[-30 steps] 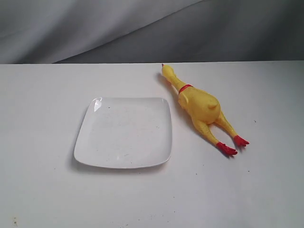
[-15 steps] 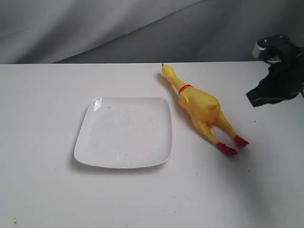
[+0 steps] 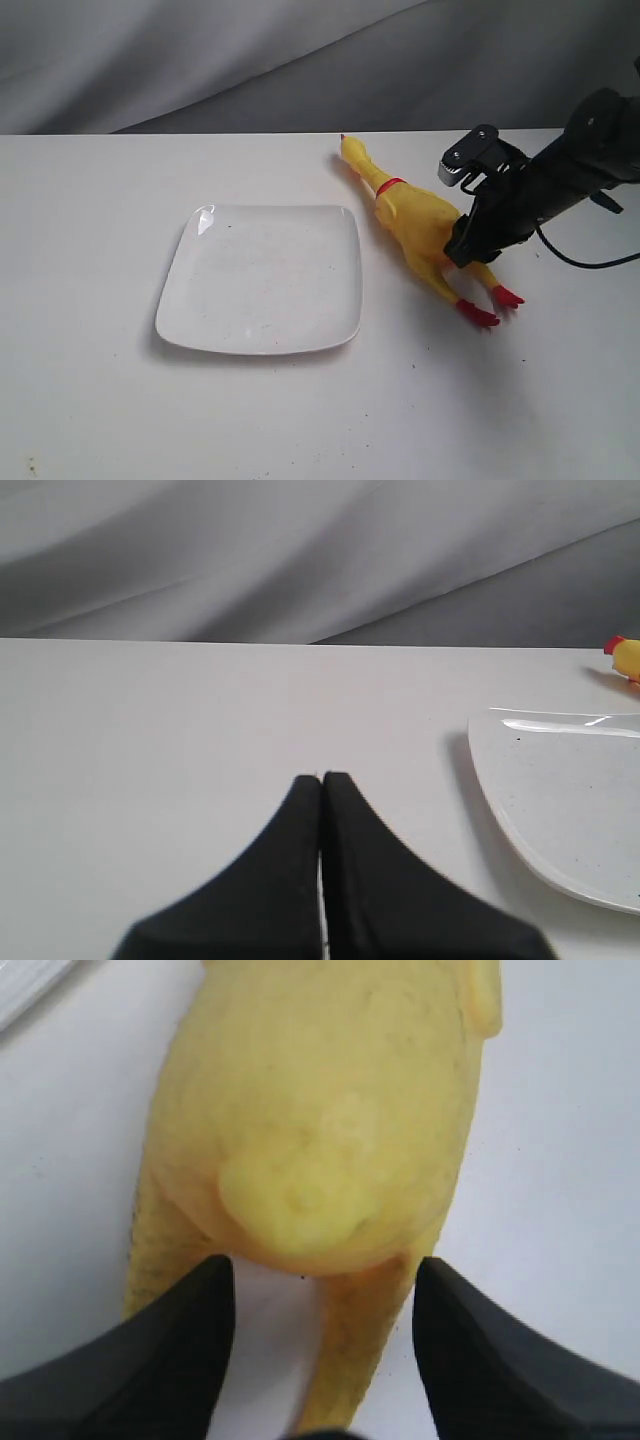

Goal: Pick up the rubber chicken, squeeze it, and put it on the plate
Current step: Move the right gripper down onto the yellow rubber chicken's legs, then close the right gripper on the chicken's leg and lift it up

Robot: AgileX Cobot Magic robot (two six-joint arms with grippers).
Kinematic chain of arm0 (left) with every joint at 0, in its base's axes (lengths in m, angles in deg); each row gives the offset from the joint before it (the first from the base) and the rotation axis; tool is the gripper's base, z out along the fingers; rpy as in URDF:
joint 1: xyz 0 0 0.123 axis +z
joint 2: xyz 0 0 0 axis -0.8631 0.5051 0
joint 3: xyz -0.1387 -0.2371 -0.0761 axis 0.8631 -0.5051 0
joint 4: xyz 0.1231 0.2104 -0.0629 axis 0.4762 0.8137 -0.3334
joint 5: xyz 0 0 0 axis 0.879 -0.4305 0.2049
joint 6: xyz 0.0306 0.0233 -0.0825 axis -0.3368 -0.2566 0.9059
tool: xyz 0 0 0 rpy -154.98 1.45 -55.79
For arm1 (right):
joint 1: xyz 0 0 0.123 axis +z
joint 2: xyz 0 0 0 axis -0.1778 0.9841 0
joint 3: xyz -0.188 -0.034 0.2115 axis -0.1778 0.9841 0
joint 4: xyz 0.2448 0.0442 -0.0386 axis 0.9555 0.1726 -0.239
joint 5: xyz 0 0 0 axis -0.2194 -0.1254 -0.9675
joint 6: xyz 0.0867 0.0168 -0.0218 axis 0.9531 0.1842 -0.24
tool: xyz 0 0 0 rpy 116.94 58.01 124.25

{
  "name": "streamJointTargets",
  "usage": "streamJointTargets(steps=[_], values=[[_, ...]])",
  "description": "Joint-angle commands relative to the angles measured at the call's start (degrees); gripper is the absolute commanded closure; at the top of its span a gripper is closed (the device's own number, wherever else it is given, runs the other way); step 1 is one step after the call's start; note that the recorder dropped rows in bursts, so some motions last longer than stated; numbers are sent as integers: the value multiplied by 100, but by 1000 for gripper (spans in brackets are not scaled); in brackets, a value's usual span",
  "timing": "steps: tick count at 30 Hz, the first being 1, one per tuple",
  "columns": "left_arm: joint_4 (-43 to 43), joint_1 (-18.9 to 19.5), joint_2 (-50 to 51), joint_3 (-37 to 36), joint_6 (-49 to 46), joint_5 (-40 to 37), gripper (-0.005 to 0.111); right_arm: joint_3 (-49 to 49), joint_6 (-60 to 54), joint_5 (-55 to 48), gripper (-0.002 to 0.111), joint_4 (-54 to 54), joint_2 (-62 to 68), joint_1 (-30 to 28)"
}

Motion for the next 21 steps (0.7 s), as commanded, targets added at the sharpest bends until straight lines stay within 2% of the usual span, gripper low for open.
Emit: streamJointTargets(steps=[1, 8, 12, 17, 21], values=[[-49, 19, -20, -27, 15, 11, 106, -31, -40, 83, 58, -16, 24, 10], [-49, 19, -20, -27, 15, 11, 106, -31, -40, 136, 58, -16, 365, 10], [-49, 19, -20, -27, 15, 11, 106, -31, -40, 204, 63, -16, 462, 10], [-49, 19, -20, -27, 15, 11, 106, -31, 2, 242, 82, -16, 462, 10], [-49, 19, -20, -27, 15, 11, 106, -31, 2, 155, 104, -16, 382, 10]])
